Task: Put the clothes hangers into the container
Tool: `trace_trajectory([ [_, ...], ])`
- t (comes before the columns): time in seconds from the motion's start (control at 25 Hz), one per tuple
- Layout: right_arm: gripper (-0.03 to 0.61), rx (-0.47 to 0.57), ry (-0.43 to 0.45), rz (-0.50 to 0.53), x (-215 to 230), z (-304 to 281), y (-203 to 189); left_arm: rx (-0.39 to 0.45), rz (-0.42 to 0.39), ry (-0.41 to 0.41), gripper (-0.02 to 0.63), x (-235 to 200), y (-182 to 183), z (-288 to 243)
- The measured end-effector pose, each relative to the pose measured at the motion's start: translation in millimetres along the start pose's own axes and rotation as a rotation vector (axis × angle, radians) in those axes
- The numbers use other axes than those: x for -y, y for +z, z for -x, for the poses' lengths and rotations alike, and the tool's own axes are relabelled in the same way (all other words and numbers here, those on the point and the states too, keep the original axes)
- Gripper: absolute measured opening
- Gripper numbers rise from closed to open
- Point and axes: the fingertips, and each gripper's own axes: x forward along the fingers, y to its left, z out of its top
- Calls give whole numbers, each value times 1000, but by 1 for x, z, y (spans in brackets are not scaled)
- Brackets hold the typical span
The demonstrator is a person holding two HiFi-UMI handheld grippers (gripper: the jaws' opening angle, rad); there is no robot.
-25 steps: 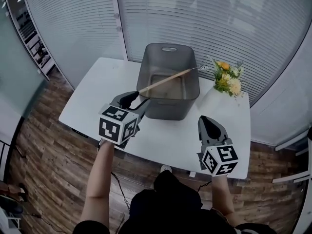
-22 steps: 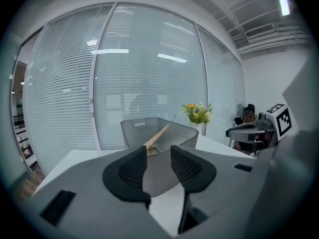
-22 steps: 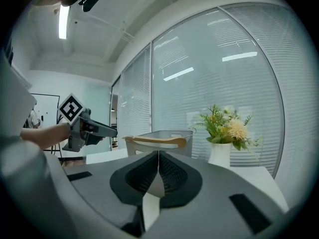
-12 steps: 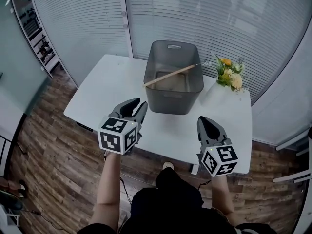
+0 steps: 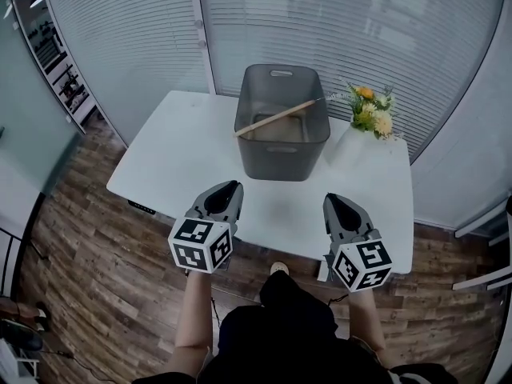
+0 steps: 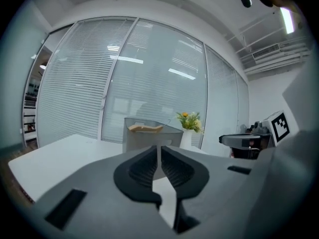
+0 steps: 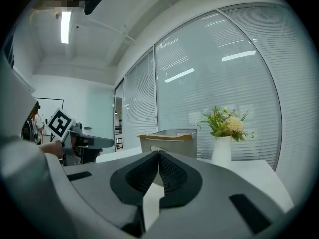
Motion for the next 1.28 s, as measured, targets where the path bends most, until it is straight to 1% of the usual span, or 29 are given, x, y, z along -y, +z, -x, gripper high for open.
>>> trace_trajectory([
  [0.24, 29, -1, -1, -19, 1, 13, -11, 19, 2, -27, 17, 15, -25, 8],
  [0.44, 29, -37, -9, -52, 6, 20, -31, 33, -2, -33, 11, 23, -40, 9],
  [0.68, 28, -90, -29, -61, 22, 28, -53, 5, -6, -50, 9, 35, -58, 4],
  [1.04, 28, -91, -12, -64, 27, 26, -52, 3, -9, -30, 9, 36, -57, -1],
  [1.28, 28, -90, -4, -74, 29, 26, -54, 3, 3, -22, 9, 36, -59, -3],
])
